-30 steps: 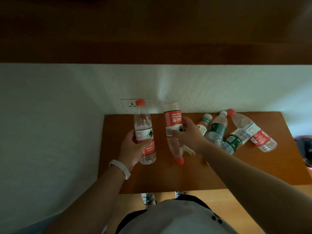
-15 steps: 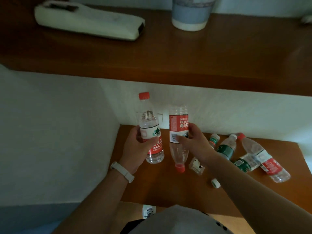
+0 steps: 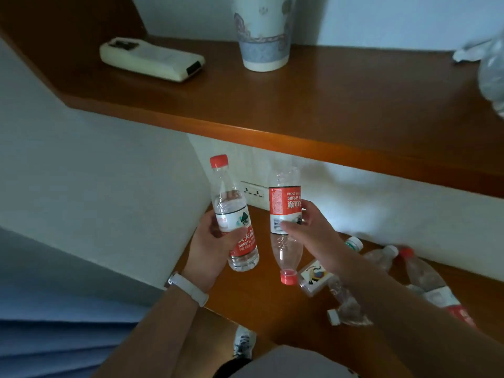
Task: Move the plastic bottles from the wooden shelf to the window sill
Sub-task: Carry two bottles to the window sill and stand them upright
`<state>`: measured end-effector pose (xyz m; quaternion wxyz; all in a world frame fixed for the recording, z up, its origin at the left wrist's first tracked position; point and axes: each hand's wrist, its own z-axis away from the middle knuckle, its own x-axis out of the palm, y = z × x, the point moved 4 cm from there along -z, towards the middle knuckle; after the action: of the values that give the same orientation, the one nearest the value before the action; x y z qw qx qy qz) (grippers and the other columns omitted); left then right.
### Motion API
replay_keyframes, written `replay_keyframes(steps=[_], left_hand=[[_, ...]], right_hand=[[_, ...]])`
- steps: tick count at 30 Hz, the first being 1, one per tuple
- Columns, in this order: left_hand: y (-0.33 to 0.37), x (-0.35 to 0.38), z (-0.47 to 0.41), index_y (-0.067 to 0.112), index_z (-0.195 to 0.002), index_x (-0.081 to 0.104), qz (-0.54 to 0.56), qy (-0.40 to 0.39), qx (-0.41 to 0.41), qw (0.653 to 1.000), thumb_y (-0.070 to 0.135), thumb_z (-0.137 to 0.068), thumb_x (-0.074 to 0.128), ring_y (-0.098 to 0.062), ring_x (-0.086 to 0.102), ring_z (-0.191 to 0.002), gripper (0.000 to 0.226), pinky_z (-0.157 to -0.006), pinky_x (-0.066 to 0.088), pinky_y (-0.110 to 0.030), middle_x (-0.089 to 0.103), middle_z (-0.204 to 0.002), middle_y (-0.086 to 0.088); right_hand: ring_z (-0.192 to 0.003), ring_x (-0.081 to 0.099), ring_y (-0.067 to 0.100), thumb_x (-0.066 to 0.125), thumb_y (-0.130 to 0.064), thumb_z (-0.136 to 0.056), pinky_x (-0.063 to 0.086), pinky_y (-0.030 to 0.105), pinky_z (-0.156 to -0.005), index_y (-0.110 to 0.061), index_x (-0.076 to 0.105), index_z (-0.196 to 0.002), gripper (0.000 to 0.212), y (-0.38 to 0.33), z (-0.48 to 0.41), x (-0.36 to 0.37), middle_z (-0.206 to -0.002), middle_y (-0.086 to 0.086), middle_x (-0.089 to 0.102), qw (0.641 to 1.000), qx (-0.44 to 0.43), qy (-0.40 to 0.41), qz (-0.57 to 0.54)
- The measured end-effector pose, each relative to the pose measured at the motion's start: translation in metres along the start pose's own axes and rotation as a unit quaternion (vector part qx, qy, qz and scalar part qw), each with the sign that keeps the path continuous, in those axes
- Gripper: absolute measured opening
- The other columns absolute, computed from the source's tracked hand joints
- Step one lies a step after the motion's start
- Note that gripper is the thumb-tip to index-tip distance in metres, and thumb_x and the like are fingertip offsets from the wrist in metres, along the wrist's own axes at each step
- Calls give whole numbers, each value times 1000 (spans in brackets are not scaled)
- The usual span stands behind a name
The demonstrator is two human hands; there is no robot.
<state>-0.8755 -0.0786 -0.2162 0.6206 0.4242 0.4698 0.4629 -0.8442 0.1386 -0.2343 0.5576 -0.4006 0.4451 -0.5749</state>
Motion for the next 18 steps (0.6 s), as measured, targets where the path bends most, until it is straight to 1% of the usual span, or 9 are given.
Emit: replay_keyframes(steps=[2,4,7,9,11,12,15,17,18], left_hand=[[-5,-3,14,37,-111,58,-7,38,-13,999,19,-84,80,-10,69,-99,39,-80,59,-29,70,-109,11],[-8,-9,31,29,-121,57,-17,75,-24,997,22,-85,79,-12,68,-102,42,-84,60,-34,70,-113,8],[-13,-24,60,21,-130,54,-21,127,-36,991,24,-87,77,-9,69,-100,49,-79,60,-26,69,-114,7],[-19,-40,81,21,-131,54,-13,164,-46,985,25,-86,78,-8,70,-98,51,-73,60,-22,70,-114,7],[-25,-58,100,21,-131,55,-5,201,-55,978,26,-84,80,-11,71,-100,53,-74,60,-24,71,-114,6],[-28,-67,110,21,-130,54,0,220,-61,974,26,-84,80,-12,71,-101,54,-76,60,-27,71,-114,5],[-37,-90,137,21,-128,54,28,269,-73,960,23,-82,81,-13,71,-101,53,-77,60,-30,70,-113,4],[-43,-101,155,20,-126,54,48,297,-76,951,21,-81,81,-17,71,-103,52,-83,61,-38,71,-114,1],[-46,-107,165,20,-125,54,59,310,-77,946,20,-81,81,-19,71,-102,51,-82,62,-39,71,-114,0]], right_hand=[[-94,68,3,77,-24,-83,54,21,-74,-32,46,-124,52,2,2,3,-113,-9,66,999,-7,-33,9],[-91,69,1,77,-26,-82,55,21,-75,-36,47,-118,48,4,3,9,-110,-10,67,997,-13,-67,22],[-94,69,5,78,-27,-81,56,28,-81,-42,49,-111,45,3,2,31,-110,-9,68,992,-20,-118,30],[-98,69,7,79,-29,-80,56,31,-85,-39,50,-119,50,1,2,52,-113,-8,68,986,-25,-162,29],[-101,69,10,79,-30,-80,56,35,-89,-31,48,-129,59,-5,5,77,-115,-4,67,976,-30,-214,24],[-102,69,11,79,-30,-80,56,36,-90,-28,47,-131,60,-9,8,89,-115,-2,67,970,-34,-240,21],[-102,69,13,77,-26,-83,57,34,-88,-28,47,-127,54,-17,17,120,-115,2,66,951,-49,-303,22],[-101,68,12,76,-26,-82,57,29,-83,-29,48,-125,52,-21,24,138,-113,1,66,943,-56,-327,28],[-101,69,11,78,-28,-81,57,27,-81,-28,48,-125,53,-23,29,147,-112,0,66,939,-63,-338,31]])
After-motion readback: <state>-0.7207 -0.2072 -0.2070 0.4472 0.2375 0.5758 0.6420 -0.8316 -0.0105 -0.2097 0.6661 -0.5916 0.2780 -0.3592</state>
